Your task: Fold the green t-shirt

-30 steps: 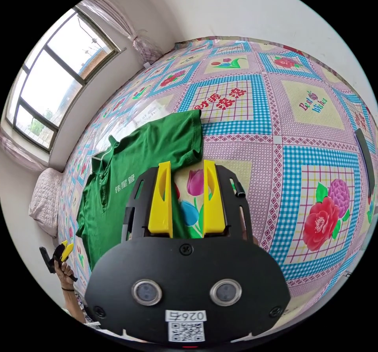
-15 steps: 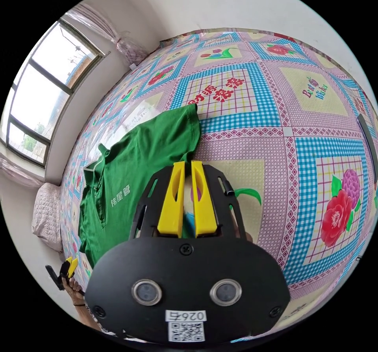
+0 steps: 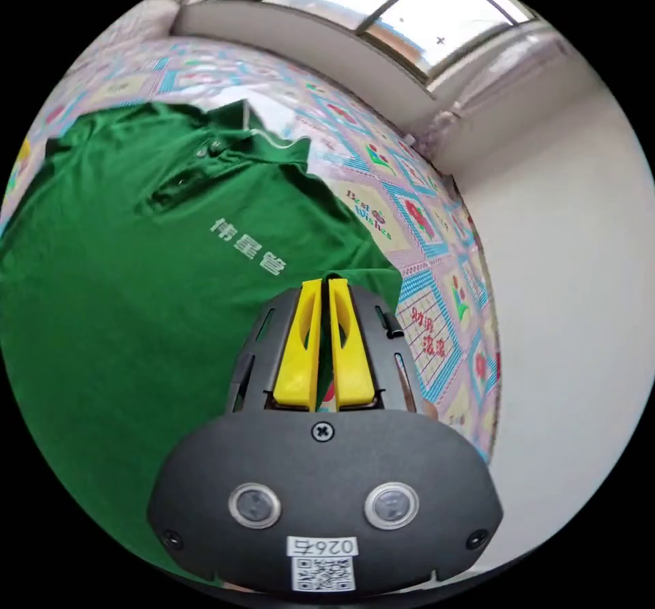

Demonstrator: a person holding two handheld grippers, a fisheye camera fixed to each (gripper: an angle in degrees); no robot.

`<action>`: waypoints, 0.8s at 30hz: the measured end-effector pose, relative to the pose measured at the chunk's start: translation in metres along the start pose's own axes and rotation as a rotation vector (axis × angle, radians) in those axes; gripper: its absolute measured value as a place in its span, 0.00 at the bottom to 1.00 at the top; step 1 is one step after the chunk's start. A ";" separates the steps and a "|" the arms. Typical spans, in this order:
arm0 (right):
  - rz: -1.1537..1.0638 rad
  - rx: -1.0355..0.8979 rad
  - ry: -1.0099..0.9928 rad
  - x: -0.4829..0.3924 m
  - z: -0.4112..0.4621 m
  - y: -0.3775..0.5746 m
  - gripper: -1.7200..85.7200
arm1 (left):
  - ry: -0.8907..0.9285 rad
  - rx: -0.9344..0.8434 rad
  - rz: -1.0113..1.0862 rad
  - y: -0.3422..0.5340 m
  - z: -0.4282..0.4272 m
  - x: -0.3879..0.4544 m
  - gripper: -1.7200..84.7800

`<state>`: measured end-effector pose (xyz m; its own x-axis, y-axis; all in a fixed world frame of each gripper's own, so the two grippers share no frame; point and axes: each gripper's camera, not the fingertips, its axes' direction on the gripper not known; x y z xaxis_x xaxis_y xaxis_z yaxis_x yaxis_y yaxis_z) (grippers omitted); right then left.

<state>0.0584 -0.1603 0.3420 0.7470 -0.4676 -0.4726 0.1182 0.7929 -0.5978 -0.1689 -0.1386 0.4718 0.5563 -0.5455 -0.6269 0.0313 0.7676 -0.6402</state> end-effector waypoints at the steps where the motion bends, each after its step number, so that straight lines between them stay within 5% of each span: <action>1: -0.171 -0.019 0.101 -0.031 0.000 -0.006 0.00 | -0.005 -0.004 0.009 0.000 0.001 0.002 0.18; 5: -0.638 0.010 0.615 -0.119 0.021 0.007 0.00 | 0.000 -0.018 0.019 -0.002 0.006 0.007 0.18; 9: -0.635 0.138 0.724 -0.126 0.010 0.020 0.01 | -0.009 -0.028 0.031 -0.002 0.007 0.009 0.17; 13: -0.544 0.099 0.618 -0.104 -0.001 0.022 0.02 | 0.002 -0.042 0.027 -0.002 0.009 0.009 0.16; 21: -0.347 -0.074 0.102 -0.026 0.002 0.013 0.13 | 0.007 -0.040 0.048 -0.007 0.008 0.020 0.16; 24: -0.124 -0.019 -0.067 0.027 -0.010 0.025 0.12 | 0.006 -0.022 0.059 -0.008 0.002 0.023 0.15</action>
<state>0.0750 -0.1574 0.3079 0.7693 -0.5344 -0.3503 0.2005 0.7224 -0.6618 -0.1544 -0.1565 0.4628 0.5517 -0.5012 -0.6667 -0.0202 0.7911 -0.6114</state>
